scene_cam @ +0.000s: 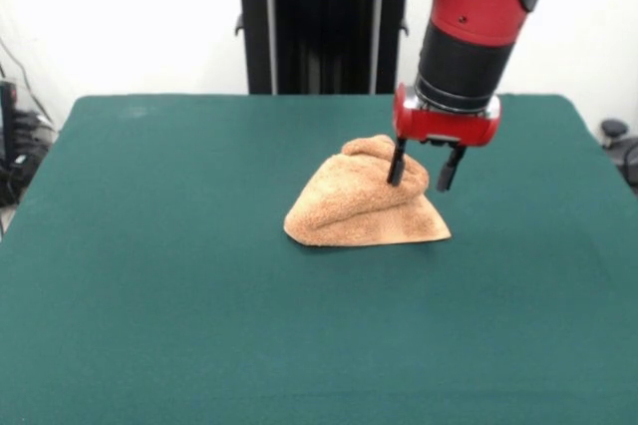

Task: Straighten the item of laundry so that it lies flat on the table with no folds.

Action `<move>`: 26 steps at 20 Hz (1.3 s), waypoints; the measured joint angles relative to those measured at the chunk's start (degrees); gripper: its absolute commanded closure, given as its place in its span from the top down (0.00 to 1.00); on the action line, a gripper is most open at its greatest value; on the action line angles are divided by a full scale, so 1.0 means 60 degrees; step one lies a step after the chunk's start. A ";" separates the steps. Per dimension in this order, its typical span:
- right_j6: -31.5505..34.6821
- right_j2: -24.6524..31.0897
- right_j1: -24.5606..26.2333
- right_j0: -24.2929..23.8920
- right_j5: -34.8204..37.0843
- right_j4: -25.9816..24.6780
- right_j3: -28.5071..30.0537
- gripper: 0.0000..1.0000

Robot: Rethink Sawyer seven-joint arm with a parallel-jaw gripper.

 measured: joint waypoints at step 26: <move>0.0000 -0.0025 0.0702 -0.0006 -0.1285 -0.0006 -0.0025 1.00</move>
